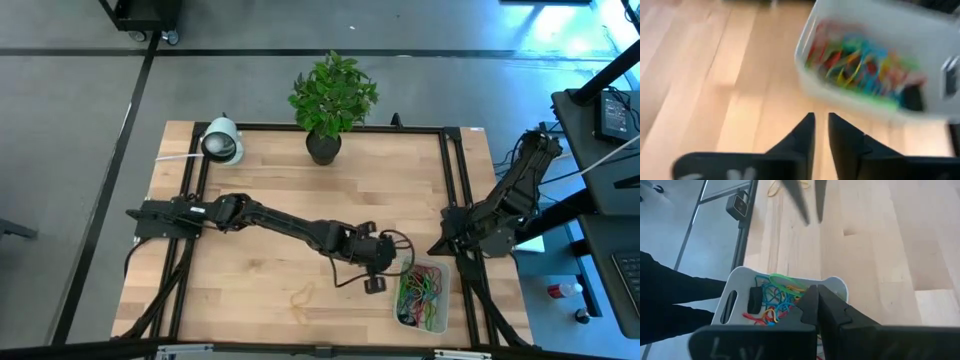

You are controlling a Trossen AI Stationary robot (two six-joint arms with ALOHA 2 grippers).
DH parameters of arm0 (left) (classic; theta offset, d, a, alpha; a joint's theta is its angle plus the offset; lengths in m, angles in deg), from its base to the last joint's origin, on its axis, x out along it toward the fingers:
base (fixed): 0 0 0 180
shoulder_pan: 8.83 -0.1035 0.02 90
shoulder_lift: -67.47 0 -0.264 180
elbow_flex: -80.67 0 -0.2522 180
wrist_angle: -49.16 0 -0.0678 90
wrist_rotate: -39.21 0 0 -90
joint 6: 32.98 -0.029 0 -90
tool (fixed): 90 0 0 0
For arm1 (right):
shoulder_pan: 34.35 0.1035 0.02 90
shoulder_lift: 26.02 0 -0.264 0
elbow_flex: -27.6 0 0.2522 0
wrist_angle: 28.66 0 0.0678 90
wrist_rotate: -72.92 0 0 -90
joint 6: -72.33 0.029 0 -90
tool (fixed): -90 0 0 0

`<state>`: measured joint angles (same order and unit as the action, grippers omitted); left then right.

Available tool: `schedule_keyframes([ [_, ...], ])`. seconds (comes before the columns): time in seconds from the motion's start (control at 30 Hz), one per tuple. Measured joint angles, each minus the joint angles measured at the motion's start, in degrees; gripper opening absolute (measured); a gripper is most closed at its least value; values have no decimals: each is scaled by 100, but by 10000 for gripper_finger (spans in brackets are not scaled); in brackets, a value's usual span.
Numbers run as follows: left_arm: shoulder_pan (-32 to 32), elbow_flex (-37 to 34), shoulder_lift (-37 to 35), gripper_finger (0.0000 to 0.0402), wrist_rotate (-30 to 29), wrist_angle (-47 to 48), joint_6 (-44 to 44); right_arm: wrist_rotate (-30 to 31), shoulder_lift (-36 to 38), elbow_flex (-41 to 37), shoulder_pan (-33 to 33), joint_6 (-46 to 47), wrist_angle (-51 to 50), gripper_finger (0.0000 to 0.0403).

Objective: Pick and place rubber bands into bin
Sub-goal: Put the yellow rubber band into the gray bin

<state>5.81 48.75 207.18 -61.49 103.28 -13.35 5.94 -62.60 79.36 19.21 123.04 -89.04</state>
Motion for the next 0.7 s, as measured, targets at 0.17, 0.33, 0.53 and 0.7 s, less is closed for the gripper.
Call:
schedule_keyframes([
  [0.17,276,-2,-199,5,-553,1392,233,1,-360,0,0,-339,395,5],
  [0.33,634,-170,-217,1,-743,1865,455,252,-859,0,-9,-735,1083,5],
  [0.53,1068,-654,-242,1,-742,2063,749,365,-1679,0,-265,-919,2149,3],
  [0.7,1429,-1337,-610,1,-845,2100,1049,356,-2555,125,-596,-925,2756,2],
])
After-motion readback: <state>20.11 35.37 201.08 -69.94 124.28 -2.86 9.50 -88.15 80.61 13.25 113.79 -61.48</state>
